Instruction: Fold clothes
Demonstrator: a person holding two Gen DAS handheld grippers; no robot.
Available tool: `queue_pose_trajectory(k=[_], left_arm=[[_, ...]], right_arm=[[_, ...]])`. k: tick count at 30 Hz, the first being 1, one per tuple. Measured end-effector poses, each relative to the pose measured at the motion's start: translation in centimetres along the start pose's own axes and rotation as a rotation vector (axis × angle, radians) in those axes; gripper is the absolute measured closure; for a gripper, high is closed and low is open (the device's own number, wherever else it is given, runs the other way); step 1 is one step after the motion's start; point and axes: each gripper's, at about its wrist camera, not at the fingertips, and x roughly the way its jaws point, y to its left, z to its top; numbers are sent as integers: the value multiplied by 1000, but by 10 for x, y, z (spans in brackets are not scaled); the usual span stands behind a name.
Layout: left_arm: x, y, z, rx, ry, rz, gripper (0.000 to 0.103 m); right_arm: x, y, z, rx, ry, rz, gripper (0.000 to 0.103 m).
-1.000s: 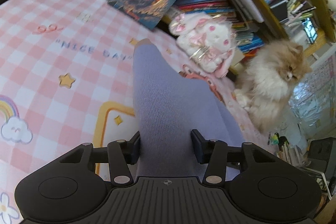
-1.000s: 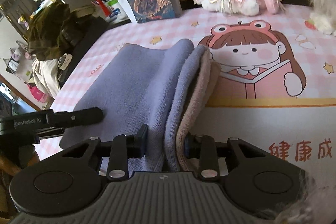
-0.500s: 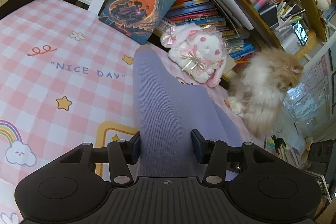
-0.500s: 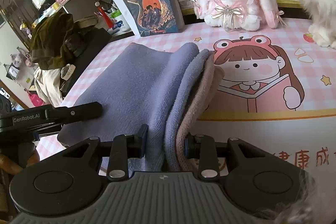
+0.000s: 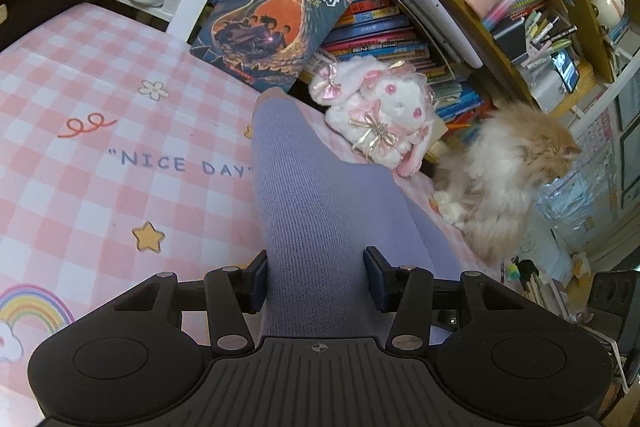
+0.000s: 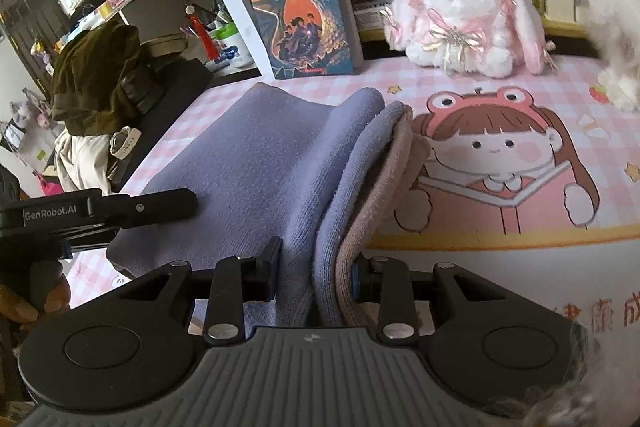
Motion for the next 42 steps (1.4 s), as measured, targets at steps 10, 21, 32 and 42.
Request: queue_pose_trajectory(k=[10,21,32,42], left_arm=[[28,21,37,-5,-6,-49,56],[82,38,72,-28,1,-46,56],[119,40,100,-2,-16,-25,56],[138,49,100,-2,-10,34,55]], right_arm=[[30,-2,31,-30,-46,-3,74],[81,-21,74,-94,-43,-38,74],[118,-43,107,-84,-48,-34,74],[142,-49,115,-79,-47,-45,73]])
